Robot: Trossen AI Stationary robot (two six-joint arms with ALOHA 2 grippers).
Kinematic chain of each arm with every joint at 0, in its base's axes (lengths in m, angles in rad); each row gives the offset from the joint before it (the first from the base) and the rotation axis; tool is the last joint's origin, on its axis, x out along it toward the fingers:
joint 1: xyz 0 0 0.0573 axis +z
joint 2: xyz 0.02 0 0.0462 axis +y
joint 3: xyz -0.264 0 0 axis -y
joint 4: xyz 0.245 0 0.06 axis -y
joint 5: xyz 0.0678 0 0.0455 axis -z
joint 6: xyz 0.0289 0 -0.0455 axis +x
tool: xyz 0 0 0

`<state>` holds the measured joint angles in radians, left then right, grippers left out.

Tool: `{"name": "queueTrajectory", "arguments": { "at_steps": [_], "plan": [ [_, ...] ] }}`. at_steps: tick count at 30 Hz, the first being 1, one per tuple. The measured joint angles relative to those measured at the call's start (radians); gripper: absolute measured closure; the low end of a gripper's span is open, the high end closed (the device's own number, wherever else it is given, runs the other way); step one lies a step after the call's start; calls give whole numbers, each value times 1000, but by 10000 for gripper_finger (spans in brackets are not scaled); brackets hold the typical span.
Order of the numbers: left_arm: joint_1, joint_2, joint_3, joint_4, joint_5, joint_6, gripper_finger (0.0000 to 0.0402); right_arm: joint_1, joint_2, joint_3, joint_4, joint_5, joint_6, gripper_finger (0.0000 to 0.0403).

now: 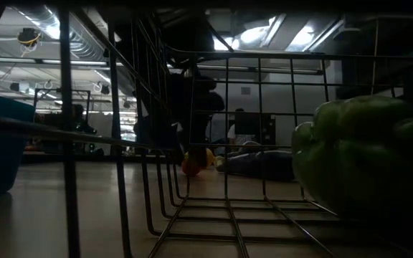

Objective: Sort produce into baskets
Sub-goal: Put the small tomato into the blue bin

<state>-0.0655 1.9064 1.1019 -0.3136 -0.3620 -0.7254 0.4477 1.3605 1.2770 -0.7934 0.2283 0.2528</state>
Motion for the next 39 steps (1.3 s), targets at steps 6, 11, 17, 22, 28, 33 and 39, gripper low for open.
{"name": "queueTrajectory", "arguments": {
  "at_steps": [6,11,17,22,28,33,39],
  "plan": [
    [0,-1,0,0,18,0,193,-77,0,0,-46,25,1,45],
    [0,-1,0,-2,55,-1,241,-142,0,0,-52,26,2,45],
    [0,-2,0,-6,78,-5,276,-205,0,0,-51,26,3,45],
    [0,-39,0,-40,102,-6,270,-247,0,0,-49,26,3,45],
    [-10,-172,0,-154,227,-9,268,-281,0,0,-47,26,4,45],
    [-69,-305,0,-290,372,-42,267,-286,0,-1,-47,26,3,45],
    [-222,-405,0,-392,408,-182,264,-285,0,-1,-46,26,3,45]
  ]
}}
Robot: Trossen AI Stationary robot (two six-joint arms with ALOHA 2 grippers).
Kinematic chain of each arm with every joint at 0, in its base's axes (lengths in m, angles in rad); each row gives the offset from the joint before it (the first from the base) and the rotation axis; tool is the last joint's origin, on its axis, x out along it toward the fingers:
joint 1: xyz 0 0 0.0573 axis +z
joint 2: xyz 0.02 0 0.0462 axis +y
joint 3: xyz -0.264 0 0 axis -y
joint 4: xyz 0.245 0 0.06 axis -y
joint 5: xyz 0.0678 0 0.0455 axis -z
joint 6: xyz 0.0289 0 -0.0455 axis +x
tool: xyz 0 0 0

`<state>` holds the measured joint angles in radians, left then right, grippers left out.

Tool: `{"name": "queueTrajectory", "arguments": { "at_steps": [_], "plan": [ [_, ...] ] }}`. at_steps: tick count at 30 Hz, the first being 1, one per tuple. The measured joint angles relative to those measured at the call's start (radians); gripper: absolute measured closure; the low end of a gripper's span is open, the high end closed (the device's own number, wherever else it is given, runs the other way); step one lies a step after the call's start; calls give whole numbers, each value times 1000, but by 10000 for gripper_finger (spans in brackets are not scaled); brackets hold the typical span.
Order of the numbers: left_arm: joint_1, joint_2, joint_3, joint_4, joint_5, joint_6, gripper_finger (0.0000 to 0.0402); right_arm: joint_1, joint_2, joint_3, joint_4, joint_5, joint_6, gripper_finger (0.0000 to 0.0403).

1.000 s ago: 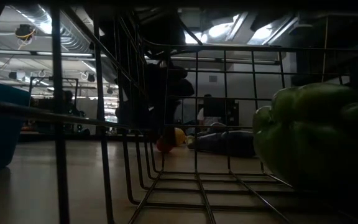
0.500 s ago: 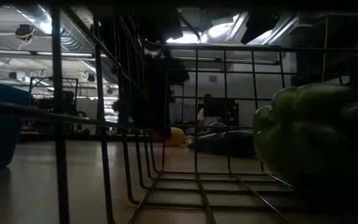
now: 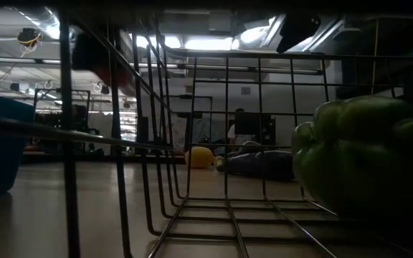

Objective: Sort produce into baskets
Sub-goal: Put the small tomato into the blue bin

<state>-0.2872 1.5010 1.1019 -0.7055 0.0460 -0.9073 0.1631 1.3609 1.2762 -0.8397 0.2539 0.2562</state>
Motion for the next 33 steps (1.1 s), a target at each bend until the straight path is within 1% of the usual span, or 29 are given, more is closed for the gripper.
{"name": "queueTrajectory", "arguments": {
  "at_steps": [4,8,13,16,23,27,30,33],
  "plan": [
    [-147,-7,0,-2,0,-114,263,0,0,0,0,0,0,45],
    [-284,15,0,8,-11,-229,263,0,0,0,0,0,0,45],
    [-379,35,0,7,-55,-365,263,0,0,0,4,0,0,45],
    [-400,44,0,7,-55,-403,263,0,0,0,4,0,0,45],
    [-405,54,0,7,-58,-424,263,0,0,0,4,0,0,45],
    [-405,54,0,6,-55,-405,261,0,0,0,4,0,0,45],
    [-405,54,0,6,-54,-403,249,0,0,0,4,0,0,45],
    [-398,54,0,6,-54,-403,222,0,0,0,5,0,-1,45]
  ]
}}
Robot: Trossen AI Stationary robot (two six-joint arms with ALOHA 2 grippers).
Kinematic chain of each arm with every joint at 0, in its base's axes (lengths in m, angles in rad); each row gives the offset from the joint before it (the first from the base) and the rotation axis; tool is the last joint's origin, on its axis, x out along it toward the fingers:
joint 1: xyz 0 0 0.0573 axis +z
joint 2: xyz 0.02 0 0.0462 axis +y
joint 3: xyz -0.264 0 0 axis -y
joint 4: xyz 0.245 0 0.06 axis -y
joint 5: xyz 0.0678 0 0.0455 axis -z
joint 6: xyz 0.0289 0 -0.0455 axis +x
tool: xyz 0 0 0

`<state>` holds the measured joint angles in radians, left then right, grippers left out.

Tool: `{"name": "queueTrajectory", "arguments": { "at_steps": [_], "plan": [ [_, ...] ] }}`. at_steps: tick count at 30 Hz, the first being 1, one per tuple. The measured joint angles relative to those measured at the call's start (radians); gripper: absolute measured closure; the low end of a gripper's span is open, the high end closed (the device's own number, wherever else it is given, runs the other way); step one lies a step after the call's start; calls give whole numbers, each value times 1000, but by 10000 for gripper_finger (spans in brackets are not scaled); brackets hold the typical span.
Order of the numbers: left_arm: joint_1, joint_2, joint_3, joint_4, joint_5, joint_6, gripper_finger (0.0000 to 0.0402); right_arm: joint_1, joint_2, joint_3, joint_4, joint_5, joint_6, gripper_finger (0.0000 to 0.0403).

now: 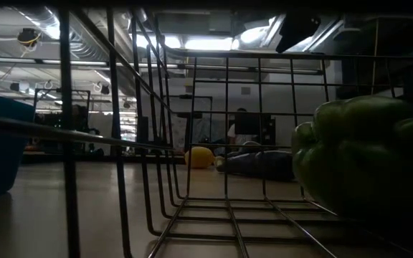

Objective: Sort produce into baskets
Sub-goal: Put the small tomato into the blue bin, then put the eggplant into the gold wire basket

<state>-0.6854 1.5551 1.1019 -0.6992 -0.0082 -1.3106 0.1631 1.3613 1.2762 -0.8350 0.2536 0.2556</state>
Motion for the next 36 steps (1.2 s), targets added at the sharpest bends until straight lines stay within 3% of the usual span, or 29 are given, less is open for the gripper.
{"name": "queueTrajectory", "arguments": {
  "at_steps": [6,12,21,27,36],
  "plan": [
    [12,0,0,0,5,0,173,0,5,0,22,0,0,45],
    [12,0,0,3,5,1,165,0,61,0,27,19,16,45],
    [12,0,0,3,5,2,164,-9,220,0,34,48,295,45],
    [12,0,0,3,5,2,164,-81,328,0,26,-98,323,45],
    [12,0,0,3,5,2,164,-133,442,0,34,-175,323,45]
  ]
}}
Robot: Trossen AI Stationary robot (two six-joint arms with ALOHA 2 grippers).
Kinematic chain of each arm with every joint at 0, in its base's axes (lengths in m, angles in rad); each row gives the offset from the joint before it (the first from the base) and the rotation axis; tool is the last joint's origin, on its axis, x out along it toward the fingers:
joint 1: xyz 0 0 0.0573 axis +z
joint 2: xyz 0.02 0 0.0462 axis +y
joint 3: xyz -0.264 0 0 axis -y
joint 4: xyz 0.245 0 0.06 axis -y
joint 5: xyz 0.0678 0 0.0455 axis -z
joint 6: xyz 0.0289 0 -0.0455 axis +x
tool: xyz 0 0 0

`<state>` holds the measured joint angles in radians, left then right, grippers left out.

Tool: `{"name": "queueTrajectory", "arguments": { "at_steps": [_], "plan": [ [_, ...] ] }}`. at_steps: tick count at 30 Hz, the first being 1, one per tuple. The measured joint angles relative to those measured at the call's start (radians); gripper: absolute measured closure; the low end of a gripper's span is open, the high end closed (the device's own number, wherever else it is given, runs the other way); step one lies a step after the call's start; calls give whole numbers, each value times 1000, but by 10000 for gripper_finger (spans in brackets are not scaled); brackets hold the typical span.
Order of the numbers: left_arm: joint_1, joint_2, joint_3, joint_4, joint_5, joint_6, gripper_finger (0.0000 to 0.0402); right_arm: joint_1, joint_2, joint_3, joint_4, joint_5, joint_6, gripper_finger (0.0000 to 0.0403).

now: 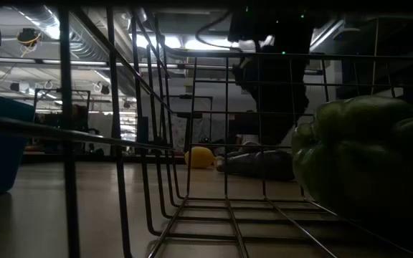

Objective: Sort produce into baskets
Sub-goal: Put the eggplant into the gold wire basket

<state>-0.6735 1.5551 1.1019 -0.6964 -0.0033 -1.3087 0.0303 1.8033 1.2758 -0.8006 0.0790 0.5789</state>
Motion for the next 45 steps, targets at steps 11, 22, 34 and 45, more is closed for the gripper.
{"name": "queueTrajectory", "arguments": {
  "at_steps": [11,22,34,45],
  "plan": [
    [0,0,0,0,0,0,164,0,92,0,71,-81,-8,45],
    [0,0,0,0,0,0,164,0,114,0,74,-81,-11,127],
    [0,0,0,0,-33,0,164,3,94,1,68,-99,-71,231],
    [0,0,0,0,-52,42,164,10,-66,2,40,-160,-57,219]
  ]
}}
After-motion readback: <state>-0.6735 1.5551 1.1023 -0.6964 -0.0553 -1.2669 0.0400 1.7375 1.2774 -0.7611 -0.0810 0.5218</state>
